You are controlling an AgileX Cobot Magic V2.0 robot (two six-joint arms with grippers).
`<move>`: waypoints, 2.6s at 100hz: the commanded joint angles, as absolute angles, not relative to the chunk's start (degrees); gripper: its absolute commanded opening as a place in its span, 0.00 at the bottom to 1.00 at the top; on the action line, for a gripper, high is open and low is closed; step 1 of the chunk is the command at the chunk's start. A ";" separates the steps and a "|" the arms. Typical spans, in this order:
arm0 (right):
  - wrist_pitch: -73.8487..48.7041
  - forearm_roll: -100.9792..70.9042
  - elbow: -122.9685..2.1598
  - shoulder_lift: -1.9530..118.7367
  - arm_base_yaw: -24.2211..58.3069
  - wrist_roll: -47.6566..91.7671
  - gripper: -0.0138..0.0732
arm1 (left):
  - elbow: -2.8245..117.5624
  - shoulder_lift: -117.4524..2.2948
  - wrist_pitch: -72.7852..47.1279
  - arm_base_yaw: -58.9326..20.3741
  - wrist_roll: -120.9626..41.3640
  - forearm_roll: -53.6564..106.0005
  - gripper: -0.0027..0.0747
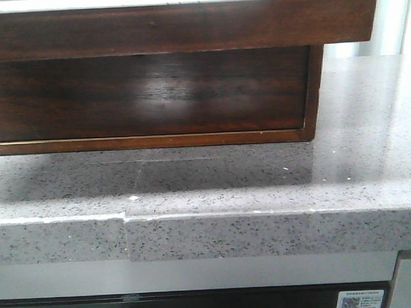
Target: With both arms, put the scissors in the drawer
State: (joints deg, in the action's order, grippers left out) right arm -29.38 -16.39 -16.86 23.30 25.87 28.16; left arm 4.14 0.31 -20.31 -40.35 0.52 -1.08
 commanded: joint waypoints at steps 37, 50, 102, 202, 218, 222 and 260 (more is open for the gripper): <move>-25.36 -17.18 -18.38 23.60 25.49 28.04 0.09 | -1.22 1.80 -7.46 -28.37 1.17 -0.63 0.01; -25.36 -17.18 -18.38 23.60 25.49 28.04 0.09 | -1.22 1.80 -4.71 -20.30 1.17 -0.63 0.01; -25.36 -17.18 -18.38 23.60 25.49 28.04 0.09 | -1.22 1.90 -11.67 -2.35 1.17 1.17 0.01; -25.26 -17.18 -18.38 23.60 25.49 28.04 0.09 | -1.22 1.90 -14.43 -2.30 0.80 1.14 0.01; -23.87 -16.78 -17.05 23.51 25.49 28.04 0.09 | -1.22 1.90 -14.43 -2.30 0.80 1.14 0.01; -20.90 -16.78 -16.24 23.51 25.49 28.04 0.09 | -1.22 1.90 -14.43 -2.30 0.80 1.14 0.01; 32.41 -15.60 -4.18 23.51 25.49 28.04 0.09 | -1.22 1.90 -14.43 -2.30 0.80 1.14 0.01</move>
State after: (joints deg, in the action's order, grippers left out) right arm 16.10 -16.56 -4.65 23.27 25.87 28.16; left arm -0.04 0.31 -18.52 -2.47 0.55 0.91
